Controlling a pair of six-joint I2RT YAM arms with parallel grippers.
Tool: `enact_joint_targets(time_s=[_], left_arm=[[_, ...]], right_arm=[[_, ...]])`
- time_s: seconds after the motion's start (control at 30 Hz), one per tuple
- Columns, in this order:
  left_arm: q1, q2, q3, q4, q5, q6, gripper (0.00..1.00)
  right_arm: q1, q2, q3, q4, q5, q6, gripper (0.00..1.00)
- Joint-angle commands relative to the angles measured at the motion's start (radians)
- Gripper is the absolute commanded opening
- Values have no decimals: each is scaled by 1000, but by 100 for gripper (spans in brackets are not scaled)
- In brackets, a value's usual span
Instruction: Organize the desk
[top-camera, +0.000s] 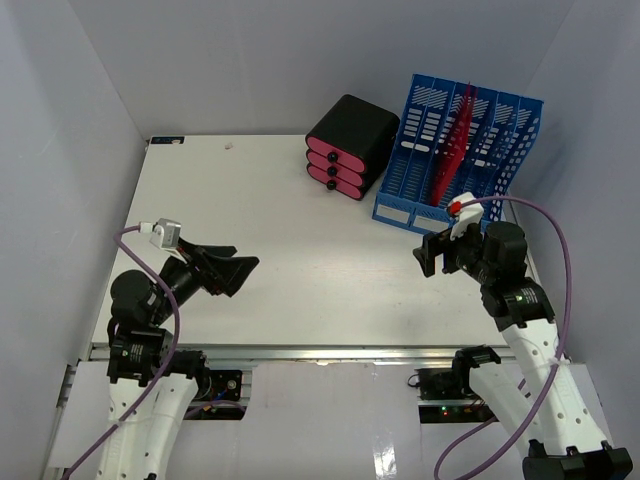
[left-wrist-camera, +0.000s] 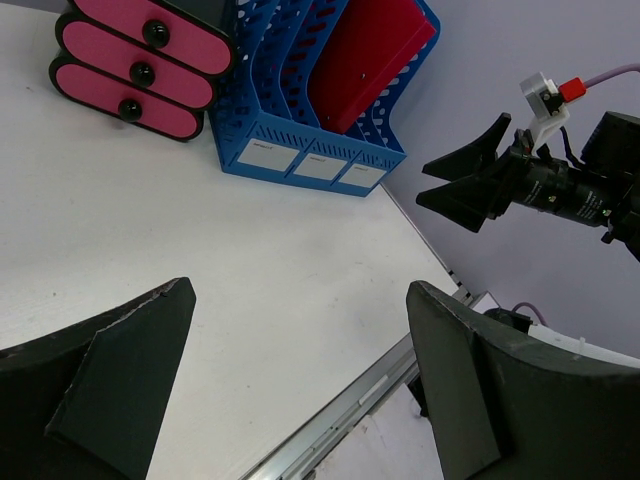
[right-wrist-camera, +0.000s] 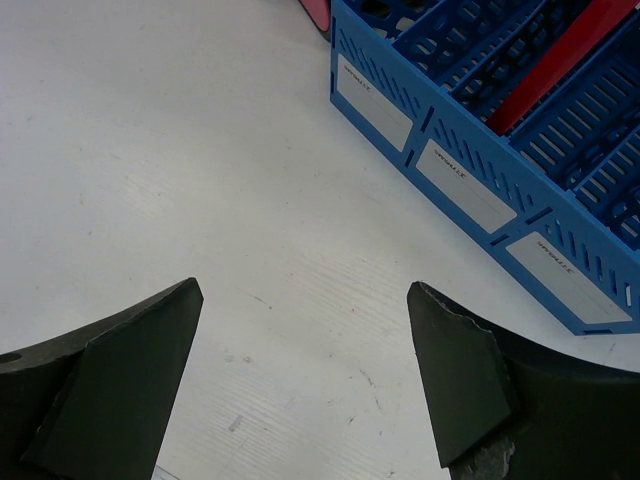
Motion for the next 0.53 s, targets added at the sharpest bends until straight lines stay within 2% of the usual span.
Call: enact_joint_targets(time_s=[0.0, 0.5], left_arm=[[0, -7, 35, -48, -21, 22, 98], [0, 24, -6, -22, -27, 39, 98]], right_arm=[[-4, -36, -24, 64, 17, 7, 90], [-4, -62, -63, 71, 33, -17, 90]])
